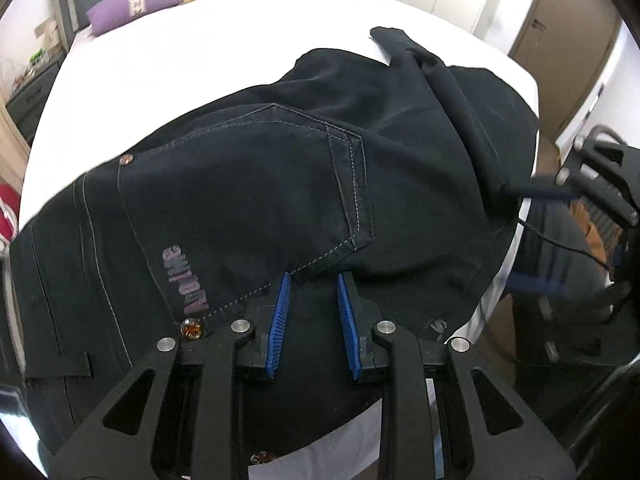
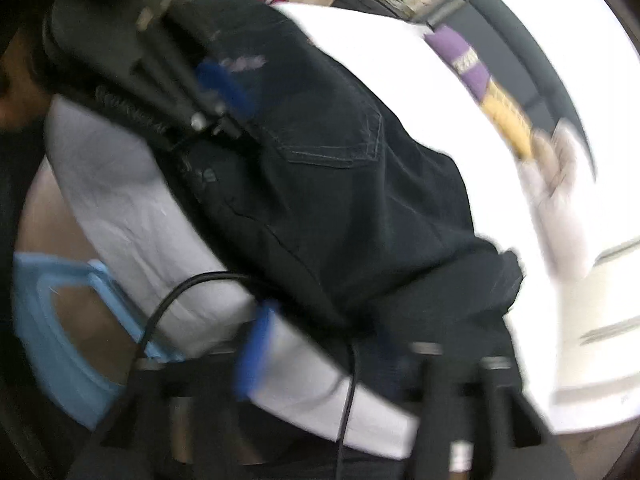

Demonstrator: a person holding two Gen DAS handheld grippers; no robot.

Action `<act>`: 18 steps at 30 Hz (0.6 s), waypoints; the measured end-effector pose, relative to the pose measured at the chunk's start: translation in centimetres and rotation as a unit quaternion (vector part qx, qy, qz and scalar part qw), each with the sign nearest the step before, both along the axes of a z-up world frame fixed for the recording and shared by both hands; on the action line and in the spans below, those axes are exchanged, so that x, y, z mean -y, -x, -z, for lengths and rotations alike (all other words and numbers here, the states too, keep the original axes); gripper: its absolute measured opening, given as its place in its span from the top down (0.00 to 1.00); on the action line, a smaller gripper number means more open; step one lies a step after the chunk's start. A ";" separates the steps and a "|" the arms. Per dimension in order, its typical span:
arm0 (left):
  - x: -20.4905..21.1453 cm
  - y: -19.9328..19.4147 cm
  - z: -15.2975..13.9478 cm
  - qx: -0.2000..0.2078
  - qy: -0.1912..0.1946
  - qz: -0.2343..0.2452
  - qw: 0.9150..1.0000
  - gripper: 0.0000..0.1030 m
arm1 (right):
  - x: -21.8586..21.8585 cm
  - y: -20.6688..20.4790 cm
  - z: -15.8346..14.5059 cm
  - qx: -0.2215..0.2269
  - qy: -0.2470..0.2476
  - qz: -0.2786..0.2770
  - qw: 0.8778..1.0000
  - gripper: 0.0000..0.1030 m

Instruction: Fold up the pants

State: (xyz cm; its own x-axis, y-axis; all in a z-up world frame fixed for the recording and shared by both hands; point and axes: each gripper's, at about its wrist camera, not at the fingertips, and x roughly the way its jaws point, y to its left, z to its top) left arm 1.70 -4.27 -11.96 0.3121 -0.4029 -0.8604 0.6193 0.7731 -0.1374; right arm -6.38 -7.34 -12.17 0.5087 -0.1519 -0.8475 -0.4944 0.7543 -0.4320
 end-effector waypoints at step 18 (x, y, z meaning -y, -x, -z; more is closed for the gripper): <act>-0.5 -0.7 0.6 -0.026 0.010 -0.024 0.999 0.77 | 36.1 -13.5 -1.4 0.047 -0.632 0.449 0.630 0.54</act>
